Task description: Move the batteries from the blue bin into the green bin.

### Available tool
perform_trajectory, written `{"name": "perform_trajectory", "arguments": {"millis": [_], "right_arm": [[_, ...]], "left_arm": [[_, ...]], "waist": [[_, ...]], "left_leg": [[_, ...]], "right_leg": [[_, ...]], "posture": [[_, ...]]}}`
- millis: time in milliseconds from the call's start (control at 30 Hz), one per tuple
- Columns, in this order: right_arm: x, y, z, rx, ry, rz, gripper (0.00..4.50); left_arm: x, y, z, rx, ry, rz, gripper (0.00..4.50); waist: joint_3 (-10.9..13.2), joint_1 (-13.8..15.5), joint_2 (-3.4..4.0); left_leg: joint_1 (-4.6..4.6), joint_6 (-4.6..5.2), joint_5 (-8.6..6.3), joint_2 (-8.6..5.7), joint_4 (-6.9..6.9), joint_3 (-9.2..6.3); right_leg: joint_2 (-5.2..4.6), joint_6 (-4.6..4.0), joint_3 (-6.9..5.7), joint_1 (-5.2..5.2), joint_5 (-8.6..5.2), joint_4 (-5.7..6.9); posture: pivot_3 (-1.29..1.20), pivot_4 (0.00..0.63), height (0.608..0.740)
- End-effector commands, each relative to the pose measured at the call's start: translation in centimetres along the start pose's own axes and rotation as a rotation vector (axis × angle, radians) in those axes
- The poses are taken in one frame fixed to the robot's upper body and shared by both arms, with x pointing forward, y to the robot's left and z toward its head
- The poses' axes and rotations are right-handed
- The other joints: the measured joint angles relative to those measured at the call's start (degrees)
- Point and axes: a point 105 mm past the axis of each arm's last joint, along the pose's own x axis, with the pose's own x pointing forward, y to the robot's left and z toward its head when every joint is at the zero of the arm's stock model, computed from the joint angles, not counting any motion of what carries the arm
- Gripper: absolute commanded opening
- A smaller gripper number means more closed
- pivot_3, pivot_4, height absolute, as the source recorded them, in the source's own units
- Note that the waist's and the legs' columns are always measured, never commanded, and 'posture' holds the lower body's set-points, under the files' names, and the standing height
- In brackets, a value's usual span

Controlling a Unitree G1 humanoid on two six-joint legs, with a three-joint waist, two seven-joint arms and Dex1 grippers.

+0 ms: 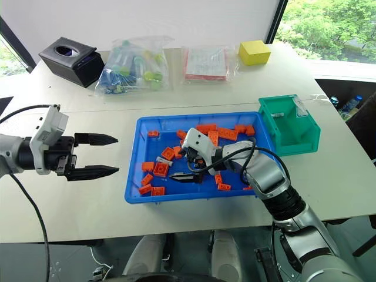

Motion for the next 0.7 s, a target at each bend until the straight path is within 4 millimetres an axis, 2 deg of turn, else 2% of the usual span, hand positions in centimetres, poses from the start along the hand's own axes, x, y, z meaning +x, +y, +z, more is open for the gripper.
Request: {"name": "perform_trajectory", "arguments": {"millis": [33,167,467,567,633,700], "right_arm": [[-0.2,0.4,0.4,-0.006,-0.019,-0.003,4.48],[0.2,0.4,-0.1,0.004,-0.013,0.003,4.48],[2.2,-1.3,-0.9,0.014,-0.014,-0.031,4.48],[2.7,-2.1,-0.9,-0.006,-0.017,-0.048,3.64],[2.8,-2.6,-0.9,-0.028,-0.017,-0.059,2.73],[2.8,-2.9,-0.8,-0.055,-0.020,-0.065,1.63]], "left_arm": [[-0.3,0.1,0.8,0.042,-0.009,0.014,4.50],[-0.2,0.2,0.9,0.045,-0.012,0.013,4.50],[0.0,0.5,1.8,0.058,-0.038,0.020,4.50],[0.1,0.6,2.0,0.062,-0.043,0.024,4.50],[0.1,0.6,2.1,0.066,-0.047,0.027,4.50],[0.1,0.6,2.2,0.068,-0.053,0.031,4.50]], "waist": [[0.00,-0.08,0.00],[0.00,-0.10,0.00],[-0.01,-0.19,-0.02],[-0.02,-0.30,-0.03],[-0.02,-0.31,-0.03],[-0.02,-0.35,-0.03]], "left_leg": [[0.00,0.00,0.00,0.00,0.00,0.01],[0.00,0.00,0.00,0.00,0.00,0.00],[0.02,-0.01,0.01,0.00,0.00,0.00],[0.04,-0.01,0.01,0.00,0.00,-0.01],[0.04,-0.02,0.01,0.00,0.00,0.00],[0.04,-0.03,0.02,0.00,0.00,0.00]], "right_leg": [[0.00,0.00,0.00,0.00,0.00,0.00],[0.01,0.02,0.00,-0.03,0.01,0.02],[0.02,0.09,0.00,-0.02,0.05,0.04],[0.02,0.14,0.00,-0.01,0.08,0.05],[0.03,0.14,0.00,0.00,0.08,0.05],[0.02,0.15,0.00,0.00,0.09,0.05]], "posture": [[0.00,0.150,0.692],[0.00,0.150,0.692],[0.00,0.150,0.692],[0.00,0.150,0.692],[0.00,0.150,0.692],[0.00,0.150,0.692]]}}
